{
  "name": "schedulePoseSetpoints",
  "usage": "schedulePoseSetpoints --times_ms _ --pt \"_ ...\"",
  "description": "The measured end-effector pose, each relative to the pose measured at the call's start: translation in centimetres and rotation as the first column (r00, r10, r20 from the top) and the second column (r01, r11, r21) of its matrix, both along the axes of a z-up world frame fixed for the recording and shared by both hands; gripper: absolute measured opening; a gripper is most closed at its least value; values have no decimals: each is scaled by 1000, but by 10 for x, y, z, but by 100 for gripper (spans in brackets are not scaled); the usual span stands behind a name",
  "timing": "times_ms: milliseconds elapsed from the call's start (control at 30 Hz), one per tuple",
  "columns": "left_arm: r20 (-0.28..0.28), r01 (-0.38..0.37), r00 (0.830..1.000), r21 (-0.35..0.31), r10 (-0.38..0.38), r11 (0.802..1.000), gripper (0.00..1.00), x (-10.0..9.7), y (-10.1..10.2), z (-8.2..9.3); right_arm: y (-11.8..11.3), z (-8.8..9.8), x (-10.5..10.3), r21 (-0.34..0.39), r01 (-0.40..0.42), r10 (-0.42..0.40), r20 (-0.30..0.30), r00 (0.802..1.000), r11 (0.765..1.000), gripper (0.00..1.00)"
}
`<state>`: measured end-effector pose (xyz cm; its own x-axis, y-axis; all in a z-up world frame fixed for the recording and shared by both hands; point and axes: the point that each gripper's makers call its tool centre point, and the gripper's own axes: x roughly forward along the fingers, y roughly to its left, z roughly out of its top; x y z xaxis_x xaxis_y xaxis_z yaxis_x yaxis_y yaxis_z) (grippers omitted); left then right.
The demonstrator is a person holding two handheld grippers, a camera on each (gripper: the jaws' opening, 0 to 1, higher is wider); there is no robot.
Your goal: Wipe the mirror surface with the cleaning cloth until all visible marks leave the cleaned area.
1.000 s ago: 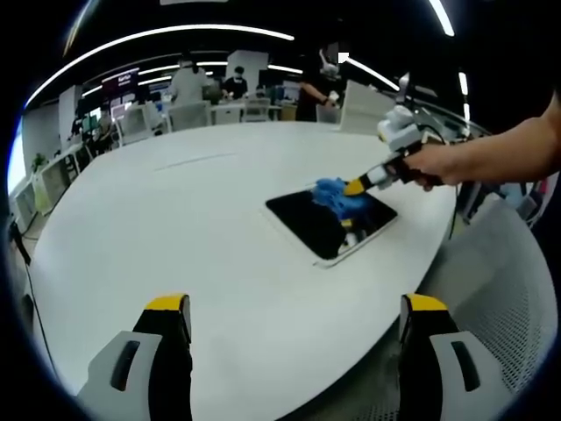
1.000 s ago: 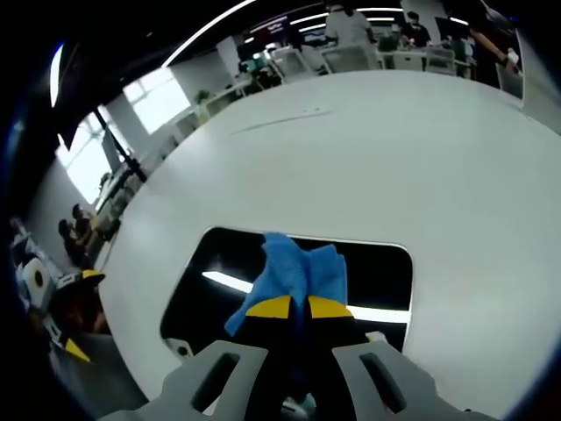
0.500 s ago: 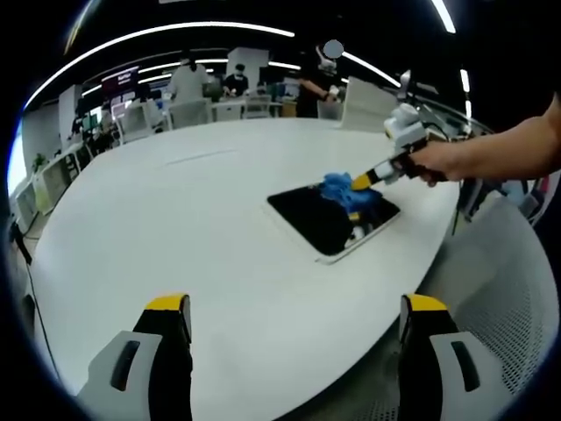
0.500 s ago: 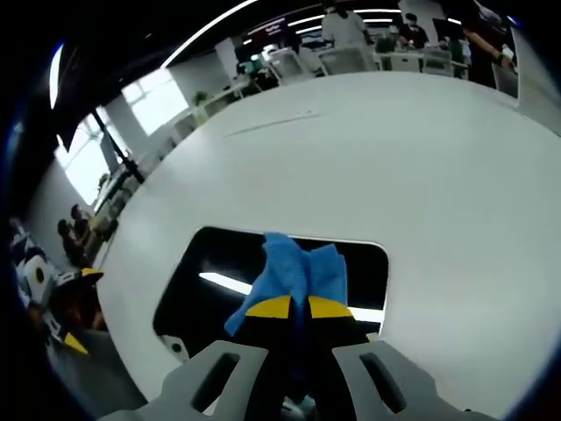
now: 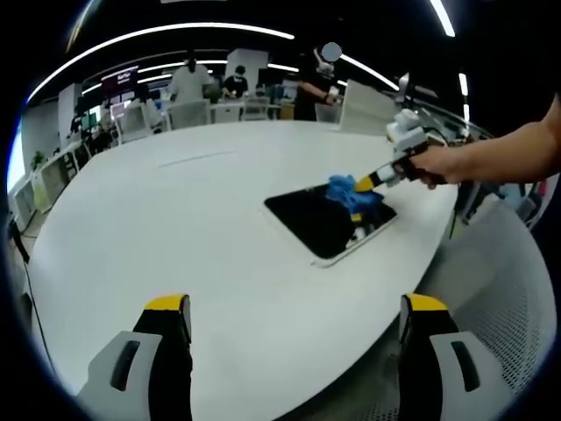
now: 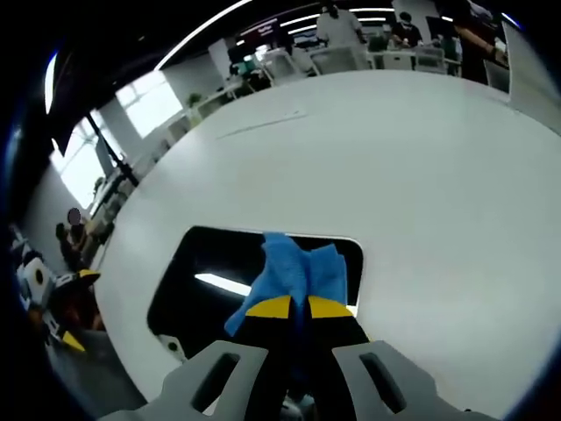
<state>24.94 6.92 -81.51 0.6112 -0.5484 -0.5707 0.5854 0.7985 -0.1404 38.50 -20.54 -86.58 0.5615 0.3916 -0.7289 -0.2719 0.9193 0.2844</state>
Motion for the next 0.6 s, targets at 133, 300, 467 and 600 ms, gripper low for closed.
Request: schedulePoseSetpoints --times_ms 133,300,467,600 --pt "1 -3 1000 -1 3 1000 99 0 0 0 -6 -1 -1 -21 -8 8 -2 1000 1000 0" --pt "0 -2 1000 3 2 1000 99 0 1 0 -12 -1 -2 -45 -15 14 -14 1000 999 0" --pt "0 -5 1000 4 5 1000 99 0 2 0 -17 -1 -3 -48 -6 5 -19 1000 999 0" --pt "-1 -4 1000 5 4 1000 99 0 2 0 -22 -1 -4 -76 -15 14 -17 1000 997 0"
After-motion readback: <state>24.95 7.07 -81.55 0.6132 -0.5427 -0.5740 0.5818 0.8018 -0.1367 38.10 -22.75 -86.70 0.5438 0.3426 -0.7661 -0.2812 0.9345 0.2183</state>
